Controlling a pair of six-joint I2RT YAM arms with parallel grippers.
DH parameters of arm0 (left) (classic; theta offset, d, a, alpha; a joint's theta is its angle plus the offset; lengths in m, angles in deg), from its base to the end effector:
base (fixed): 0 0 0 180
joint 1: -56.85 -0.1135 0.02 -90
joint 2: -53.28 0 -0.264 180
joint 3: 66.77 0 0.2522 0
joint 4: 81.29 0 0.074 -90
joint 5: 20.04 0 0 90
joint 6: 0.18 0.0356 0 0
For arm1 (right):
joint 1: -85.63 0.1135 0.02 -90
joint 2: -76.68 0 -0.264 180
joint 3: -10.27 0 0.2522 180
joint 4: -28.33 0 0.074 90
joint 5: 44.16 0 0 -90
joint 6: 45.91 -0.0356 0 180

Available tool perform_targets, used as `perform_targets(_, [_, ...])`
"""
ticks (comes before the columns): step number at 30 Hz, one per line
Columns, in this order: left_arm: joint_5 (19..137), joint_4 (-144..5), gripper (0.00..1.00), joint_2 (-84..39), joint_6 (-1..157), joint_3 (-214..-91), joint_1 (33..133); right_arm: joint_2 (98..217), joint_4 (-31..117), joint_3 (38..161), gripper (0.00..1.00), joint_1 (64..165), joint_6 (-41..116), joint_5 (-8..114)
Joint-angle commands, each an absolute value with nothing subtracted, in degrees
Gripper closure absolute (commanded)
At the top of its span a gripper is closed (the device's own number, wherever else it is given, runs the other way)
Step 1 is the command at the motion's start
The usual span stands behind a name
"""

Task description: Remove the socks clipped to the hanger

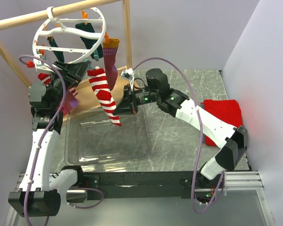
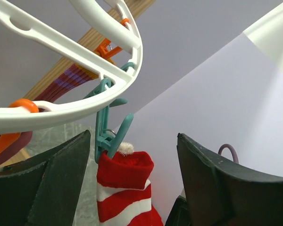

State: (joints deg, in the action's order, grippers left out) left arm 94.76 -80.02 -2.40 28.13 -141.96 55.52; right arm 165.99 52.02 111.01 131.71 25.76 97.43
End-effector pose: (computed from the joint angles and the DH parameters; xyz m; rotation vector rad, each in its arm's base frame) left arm 0.2101 -0.0101 0.4490 -0.3467 1.3308 -1.1645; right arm 0.2282 0.2772 0.4070 -1.1514 1.6347 1.5622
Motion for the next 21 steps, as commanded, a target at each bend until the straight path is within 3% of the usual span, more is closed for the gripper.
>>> perform_targets(1, [95.71, -85.02, 0.23, -2.97, 25.83, -141.79, 55.35, 163.51, 51.67, 112.62, 1.00, 131.51, 26.16, 99.19])
perform_targets(12, [97.12, -87.47, 0.26, -6.31, 23.55, -142.14, 55.35, 162.64, 49.39, 110.95, 1.00, 131.59, 24.93, 99.72])
perform_targets(19, [95.89, -90.38, 0.37, -6.14, 23.99, -141.53, 55.35, 162.19, 49.82, 110.34, 1.00, 131.59, 25.46, 99.72])
perform_targets(21, [95.80, -90.20, 0.45, -6.14, 24.42, -142.05, 55.35, 162.02, 49.82, 110.07, 1.00, 131.59, 25.37, 99.80])
